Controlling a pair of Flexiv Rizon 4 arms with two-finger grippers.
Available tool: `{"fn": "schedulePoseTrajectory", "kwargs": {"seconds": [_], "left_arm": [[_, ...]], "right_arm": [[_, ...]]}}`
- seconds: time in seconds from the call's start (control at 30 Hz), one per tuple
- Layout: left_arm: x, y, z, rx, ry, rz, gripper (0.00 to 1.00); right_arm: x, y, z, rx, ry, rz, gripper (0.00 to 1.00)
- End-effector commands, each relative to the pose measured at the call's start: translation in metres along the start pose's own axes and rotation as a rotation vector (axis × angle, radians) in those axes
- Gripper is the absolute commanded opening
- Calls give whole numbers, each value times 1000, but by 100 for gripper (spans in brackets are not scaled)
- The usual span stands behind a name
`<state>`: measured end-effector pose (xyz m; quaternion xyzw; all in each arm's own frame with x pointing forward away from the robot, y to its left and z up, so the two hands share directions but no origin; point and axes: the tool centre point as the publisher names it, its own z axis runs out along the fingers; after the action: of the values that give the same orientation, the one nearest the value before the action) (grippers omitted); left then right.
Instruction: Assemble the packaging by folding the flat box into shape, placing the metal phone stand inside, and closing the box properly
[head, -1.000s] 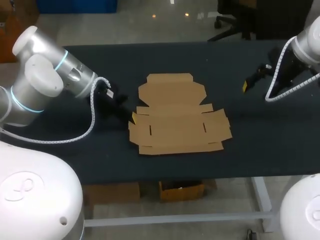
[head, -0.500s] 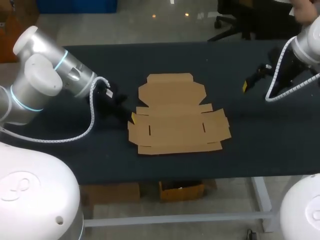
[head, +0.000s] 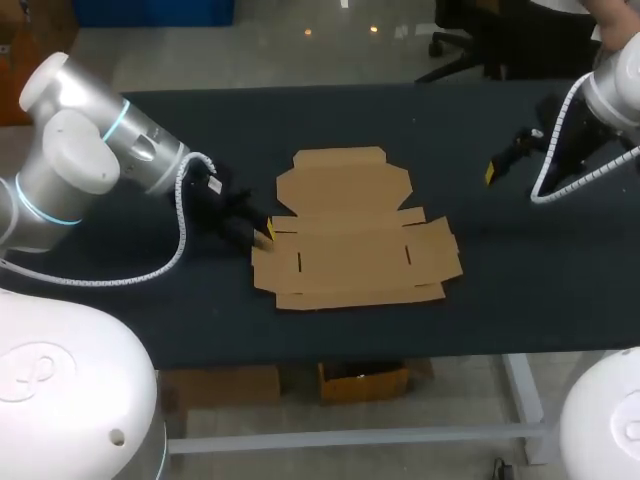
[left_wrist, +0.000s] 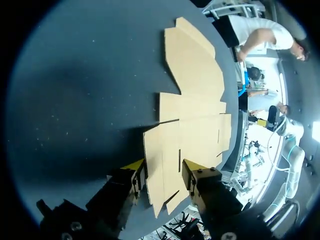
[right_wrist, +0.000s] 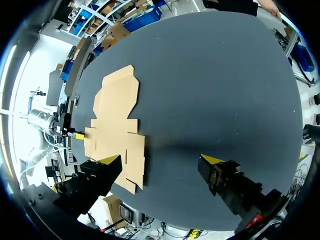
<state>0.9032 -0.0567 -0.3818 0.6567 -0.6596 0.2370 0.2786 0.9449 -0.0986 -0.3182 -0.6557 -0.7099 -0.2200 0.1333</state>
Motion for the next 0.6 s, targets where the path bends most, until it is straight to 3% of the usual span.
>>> {"fn": "schedulePoseTrajectory", "kwargs": {"seconds": [0.03, 0.33, 0.6], "left_arm": [[4, 10, -14, 47, -9, 9, 100], [33, 26, -57, 208, -84, 133, 100], [56, 42, -65, 225, -184, 295, 100]], "right_arm": [[-1, 0, -1, 0, 4, -2, 100], [-1, 0, -1, 0, 4, -2, 100], [3, 7, 0, 11, -2, -13, 100]]}}
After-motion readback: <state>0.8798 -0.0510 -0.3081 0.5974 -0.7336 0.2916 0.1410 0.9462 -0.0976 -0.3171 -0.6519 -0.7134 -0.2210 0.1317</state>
